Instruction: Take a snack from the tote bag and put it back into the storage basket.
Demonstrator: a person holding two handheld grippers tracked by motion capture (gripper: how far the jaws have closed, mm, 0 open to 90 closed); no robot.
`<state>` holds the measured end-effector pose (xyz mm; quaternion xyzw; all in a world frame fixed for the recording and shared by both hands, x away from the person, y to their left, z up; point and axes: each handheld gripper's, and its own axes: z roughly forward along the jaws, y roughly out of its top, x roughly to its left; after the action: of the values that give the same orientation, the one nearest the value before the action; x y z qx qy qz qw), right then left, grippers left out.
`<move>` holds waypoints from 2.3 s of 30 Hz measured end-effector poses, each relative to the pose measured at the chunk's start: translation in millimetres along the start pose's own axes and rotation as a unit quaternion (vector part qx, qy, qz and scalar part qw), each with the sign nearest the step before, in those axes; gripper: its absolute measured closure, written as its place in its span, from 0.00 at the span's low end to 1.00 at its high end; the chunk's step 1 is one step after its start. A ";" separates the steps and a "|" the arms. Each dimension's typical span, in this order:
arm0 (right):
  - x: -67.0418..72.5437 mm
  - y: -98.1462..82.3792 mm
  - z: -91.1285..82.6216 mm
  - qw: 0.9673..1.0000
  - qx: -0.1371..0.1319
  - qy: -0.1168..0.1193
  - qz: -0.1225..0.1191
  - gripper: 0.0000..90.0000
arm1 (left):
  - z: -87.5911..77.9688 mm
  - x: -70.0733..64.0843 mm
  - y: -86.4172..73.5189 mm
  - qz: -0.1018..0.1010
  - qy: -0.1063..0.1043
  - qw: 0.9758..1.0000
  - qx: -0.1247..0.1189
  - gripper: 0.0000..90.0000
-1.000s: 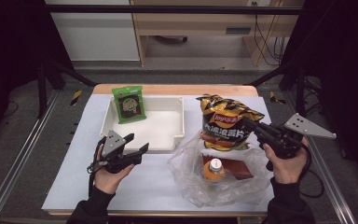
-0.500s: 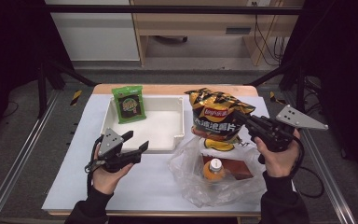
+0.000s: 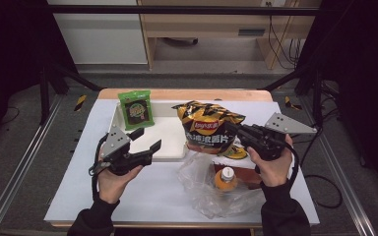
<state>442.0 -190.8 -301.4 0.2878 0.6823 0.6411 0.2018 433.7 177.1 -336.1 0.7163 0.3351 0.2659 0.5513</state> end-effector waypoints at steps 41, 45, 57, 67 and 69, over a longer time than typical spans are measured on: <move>6.3 -25.2 14.0 0.999 0.025 0.029 0.000 0.99 | 51.1 -23.0 25.5 0.002 -0.089 0.996 0.006 0.23; 8.7 -27.1 18.9 0.999 0.036 0.036 -0.003 0.99 | 54.0 -25.8 26.2 0.003 -0.097 0.995 0.005 0.29; 9.5 -31.5 25.5 0.999 0.047 0.022 -0.001 0.93 | 47.0 -32.1 28.3 -0.006 -0.065 0.998 0.016 0.87; 13.0 -32.9 24.3 0.999 0.044 0.026 -0.007 0.80 | 34.4 -33.2 32.2 -0.039 -0.064 0.997 -0.002 0.99; 13.4 -32.2 20.8 0.999 0.038 0.026 -0.006 0.75 | 29.4 -34.7 34.5 -0.042 -0.070 0.997 -0.012 0.99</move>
<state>441.0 -166.8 -334.0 0.2741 0.7129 0.6207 0.1771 440.2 126.4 -310.5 0.7120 0.3221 0.1954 0.5926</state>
